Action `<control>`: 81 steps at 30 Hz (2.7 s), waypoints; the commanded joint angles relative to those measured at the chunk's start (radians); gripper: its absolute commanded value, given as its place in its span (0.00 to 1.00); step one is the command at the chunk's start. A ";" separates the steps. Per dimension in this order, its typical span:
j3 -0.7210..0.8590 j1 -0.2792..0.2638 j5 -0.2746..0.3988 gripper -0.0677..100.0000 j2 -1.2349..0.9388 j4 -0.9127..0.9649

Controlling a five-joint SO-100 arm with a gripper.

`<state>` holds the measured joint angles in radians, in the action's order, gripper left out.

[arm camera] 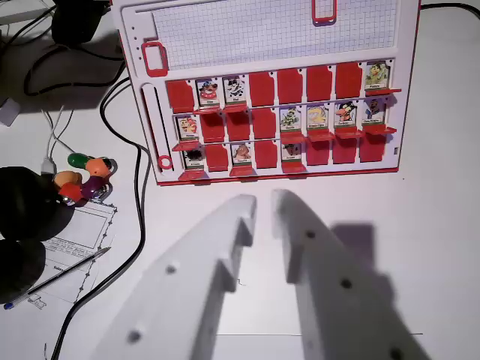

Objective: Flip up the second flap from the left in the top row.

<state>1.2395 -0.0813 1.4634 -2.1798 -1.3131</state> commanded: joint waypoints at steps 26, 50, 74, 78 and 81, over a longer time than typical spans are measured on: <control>-0.107 -0.014 0.003 0.02 0.003 -0.018; -0.336 -0.054 -0.072 0.02 0.284 -0.084; -0.707 -0.144 -0.167 0.02 0.854 -0.087; -0.787 -0.161 -0.184 0.02 0.959 -0.081; -0.848 -0.170 -0.193 0.02 1.040 -0.077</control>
<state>0.5292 -0.2378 1.2747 -1.1566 -1.4113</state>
